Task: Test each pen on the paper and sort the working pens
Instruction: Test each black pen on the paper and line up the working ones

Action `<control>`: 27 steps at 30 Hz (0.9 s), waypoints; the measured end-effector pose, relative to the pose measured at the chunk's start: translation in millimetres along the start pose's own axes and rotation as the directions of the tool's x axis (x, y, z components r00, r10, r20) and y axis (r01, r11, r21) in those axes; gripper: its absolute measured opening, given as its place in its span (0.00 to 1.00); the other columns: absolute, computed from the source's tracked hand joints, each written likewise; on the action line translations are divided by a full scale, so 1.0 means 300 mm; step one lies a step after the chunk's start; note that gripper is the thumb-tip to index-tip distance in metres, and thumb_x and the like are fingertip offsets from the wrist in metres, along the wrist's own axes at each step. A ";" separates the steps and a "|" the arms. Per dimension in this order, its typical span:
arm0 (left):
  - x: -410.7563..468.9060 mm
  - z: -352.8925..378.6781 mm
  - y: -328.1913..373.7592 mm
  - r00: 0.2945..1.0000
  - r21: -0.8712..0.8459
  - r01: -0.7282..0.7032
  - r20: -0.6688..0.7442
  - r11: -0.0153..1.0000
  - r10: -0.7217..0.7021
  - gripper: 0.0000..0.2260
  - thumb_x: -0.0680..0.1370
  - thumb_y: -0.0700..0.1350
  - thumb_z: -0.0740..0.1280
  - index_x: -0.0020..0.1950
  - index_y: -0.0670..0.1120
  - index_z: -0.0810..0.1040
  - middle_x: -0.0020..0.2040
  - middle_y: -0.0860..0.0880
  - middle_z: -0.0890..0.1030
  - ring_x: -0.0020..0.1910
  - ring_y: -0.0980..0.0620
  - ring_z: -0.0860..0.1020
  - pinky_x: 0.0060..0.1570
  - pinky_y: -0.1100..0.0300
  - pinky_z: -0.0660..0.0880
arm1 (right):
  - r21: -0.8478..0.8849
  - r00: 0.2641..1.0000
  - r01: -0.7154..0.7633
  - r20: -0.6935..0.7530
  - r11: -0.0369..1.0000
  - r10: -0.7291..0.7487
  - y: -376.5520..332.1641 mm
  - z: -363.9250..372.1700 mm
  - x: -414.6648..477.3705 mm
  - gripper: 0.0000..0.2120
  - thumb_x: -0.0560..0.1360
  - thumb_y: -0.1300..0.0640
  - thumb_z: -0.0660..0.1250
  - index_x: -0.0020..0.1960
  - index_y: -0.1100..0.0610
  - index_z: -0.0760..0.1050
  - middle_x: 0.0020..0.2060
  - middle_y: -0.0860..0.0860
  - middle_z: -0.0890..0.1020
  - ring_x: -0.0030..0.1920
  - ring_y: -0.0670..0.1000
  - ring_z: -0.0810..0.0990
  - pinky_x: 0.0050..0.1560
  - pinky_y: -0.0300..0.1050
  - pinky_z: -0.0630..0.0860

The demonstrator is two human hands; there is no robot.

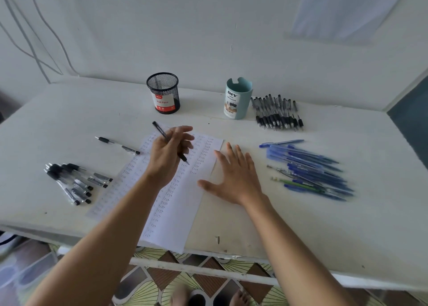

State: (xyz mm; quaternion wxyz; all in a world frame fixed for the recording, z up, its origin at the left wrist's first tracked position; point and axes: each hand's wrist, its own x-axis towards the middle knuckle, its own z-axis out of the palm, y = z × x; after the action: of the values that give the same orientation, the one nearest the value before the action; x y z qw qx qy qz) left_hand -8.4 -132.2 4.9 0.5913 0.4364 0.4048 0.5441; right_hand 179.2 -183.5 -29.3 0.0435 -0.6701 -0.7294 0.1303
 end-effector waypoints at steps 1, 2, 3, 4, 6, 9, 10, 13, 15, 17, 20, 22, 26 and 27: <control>0.000 -0.007 -0.010 1.000 0.021 0.007 0.000 1.000 -0.007 0.18 0.86 0.51 0.55 0.56 0.42 0.81 0.44 0.45 0.82 0.41 0.50 0.79 0.40 0.60 0.75 | -0.002 1.000 -0.003 -0.001 1.000 0.003 -0.002 0.000 0.002 0.50 0.66 0.20 0.50 0.80 0.46 0.46 0.81 0.52 0.41 0.80 0.53 0.36 0.78 0.57 0.36; -0.002 -0.014 -0.021 1.000 0.063 0.007 0.008 0.998 -0.008 0.23 0.86 0.56 0.52 0.58 0.43 0.81 0.47 0.44 0.81 0.44 0.48 0.80 0.40 0.58 0.77 | 0.000 1.000 -0.004 0.001 1.000 0.004 -0.003 0.000 0.003 0.50 0.67 0.20 0.50 0.80 0.46 0.46 0.81 0.52 0.42 0.80 0.53 0.36 0.78 0.57 0.36; -0.004 -0.022 -0.033 1.000 0.132 0.002 0.018 0.991 -0.004 0.27 0.84 0.60 0.50 0.58 0.44 0.81 0.48 0.43 0.81 0.44 0.47 0.79 0.36 0.56 0.77 | 0.001 1.000 -0.004 0.005 1.000 0.004 -0.004 -0.001 0.004 0.50 0.67 0.20 0.52 0.80 0.46 0.46 0.81 0.52 0.42 0.80 0.53 0.37 0.78 0.57 0.36; -0.009 -0.024 -0.043 1.000 0.220 -0.008 0.018 0.976 0.004 0.28 0.82 0.62 0.49 0.57 0.45 0.82 0.47 0.41 0.80 0.41 0.46 0.80 0.31 0.54 0.76 | 0.000 1.000 -0.002 0.006 1.000 0.002 -0.004 -0.002 0.005 0.50 0.68 0.20 0.53 0.80 0.46 0.46 0.81 0.52 0.42 0.80 0.54 0.37 0.78 0.57 0.37; -0.024 -0.014 -0.052 0.999 0.363 -0.026 -0.012 0.931 0.032 0.25 0.83 0.60 0.52 0.51 0.45 0.83 0.41 0.41 0.81 0.35 0.43 0.81 0.27 0.54 0.76 | -0.005 1.000 0.003 -0.006 1.000 -0.003 -0.002 0.000 0.007 0.50 0.68 0.21 0.54 0.80 0.46 0.47 0.81 0.53 0.41 0.80 0.54 0.36 0.78 0.57 0.36; -0.041 -0.002 -0.051 0.996 0.462 -0.012 -0.078 0.887 0.054 0.12 0.81 0.46 0.68 0.45 0.39 0.80 0.38 0.43 0.84 0.36 0.44 0.85 0.33 0.54 0.80 | -0.013 1.000 0.010 -0.027 1.000 -0.010 -0.002 0.006 0.009 0.49 0.68 0.21 0.54 0.80 0.47 0.47 0.81 0.54 0.41 0.79 0.55 0.35 0.78 0.58 0.36; -0.046 0.001 -0.047 0.996 0.472 -0.018 -0.071 0.881 0.058 0.07 0.78 0.41 0.72 0.45 0.37 0.80 0.40 0.42 0.84 0.39 0.47 0.85 0.34 0.57 0.80 | -0.016 1.000 0.009 -0.027 1.000 -0.009 -0.002 0.008 0.010 0.50 0.68 0.21 0.53 0.80 0.47 0.47 0.81 0.54 0.41 0.79 0.55 0.35 0.78 0.58 0.36; -0.051 -0.003 -0.035 0.997 0.524 -0.002 -0.061 0.852 0.040 0.06 0.75 0.36 0.74 0.42 0.39 0.79 0.39 0.43 0.83 0.33 0.50 0.83 0.27 0.60 0.77 | -0.022 1.000 0.006 -0.020 1.000 -0.006 -0.002 0.010 0.008 0.50 0.68 0.20 0.52 0.81 0.47 0.46 0.81 0.55 0.42 0.80 0.55 0.37 0.78 0.57 0.36; -0.044 -0.011 -0.038 0.994 0.587 0.029 -0.103 0.809 0.039 0.10 0.74 0.34 0.72 0.36 0.37 0.73 0.31 0.43 0.81 0.26 0.48 0.76 0.24 0.60 0.70 | -0.016 1.000 0.005 -0.017 1.000 -0.005 -0.003 0.007 0.006 0.50 0.68 0.21 0.52 0.81 0.47 0.46 0.81 0.54 0.42 0.80 0.54 0.37 0.78 0.57 0.36; -0.034 -0.026 -0.048 0.989 0.590 0.071 -0.147 0.804 0.021 0.13 0.69 0.32 0.67 0.31 0.41 0.66 0.26 0.41 0.73 0.27 0.46 0.72 0.27 0.56 0.67 | -0.013 1.000 0.005 -0.018 1.000 -0.005 -0.002 0.006 0.004 0.50 0.69 0.21 0.53 0.81 0.47 0.46 0.81 0.54 0.42 0.80 0.54 0.37 0.78 0.57 0.36; -0.028 -0.035 -0.055 0.993 0.671 0.049 -0.113 0.740 0.037 0.13 0.64 0.33 0.63 0.30 0.44 0.60 0.27 0.46 0.64 0.29 0.48 0.67 0.29 0.53 0.64 | -0.012 1.000 0.005 -0.030 1.000 -0.005 -0.003 0.007 0.002 0.50 0.69 0.21 0.53 0.81 0.47 0.46 0.81 0.54 0.43 0.80 0.54 0.38 0.78 0.56 0.36; -0.023 -0.038 -0.060 0.993 0.707 0.038 -0.104 0.707 0.050 0.13 0.64 0.32 0.63 0.31 0.44 0.60 0.27 0.47 0.64 0.29 0.49 0.67 0.29 0.53 0.64 | -0.011 0.999 0.006 -0.033 1.000 -0.006 -0.005 0.007 0.002 0.49 0.69 0.21 0.53 0.81 0.47 0.46 0.81 0.54 0.43 0.80 0.54 0.38 0.78 0.56 0.36; -0.015 -0.039 -0.071 0.994 0.718 0.013 -0.083 0.696 0.067 0.15 0.65 0.30 0.62 0.30 0.45 0.59 0.28 0.47 0.63 0.29 0.49 0.66 0.27 0.50 0.67 | -0.014 1.000 0.005 -0.027 1.000 -0.005 -0.006 0.005 0.003 0.49 0.69 0.21 0.53 0.81 0.47 0.46 0.81 0.54 0.43 0.80 0.54 0.38 0.78 0.56 0.35; -0.014 -0.041 -0.073 0.994 0.719 0.013 -0.082 0.695 0.067 0.15 0.65 0.30 0.62 0.30 0.46 0.59 0.28 0.47 0.62 0.29 0.49 0.65 0.27 0.50 0.67 | -0.015 1.000 0.005 -0.027 1.000 -0.005 -0.005 0.005 0.003 0.49 0.69 0.21 0.53 0.81 0.47 0.46 0.81 0.54 0.43 0.80 0.54 0.38 0.78 0.56 0.35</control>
State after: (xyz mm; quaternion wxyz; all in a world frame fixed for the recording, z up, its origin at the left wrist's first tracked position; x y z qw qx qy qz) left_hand -14.2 -136.1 -19.7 0.3447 0.6103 0.6080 0.3729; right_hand 177.1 -182.9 -30.5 0.0487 -0.6704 -0.7313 0.1156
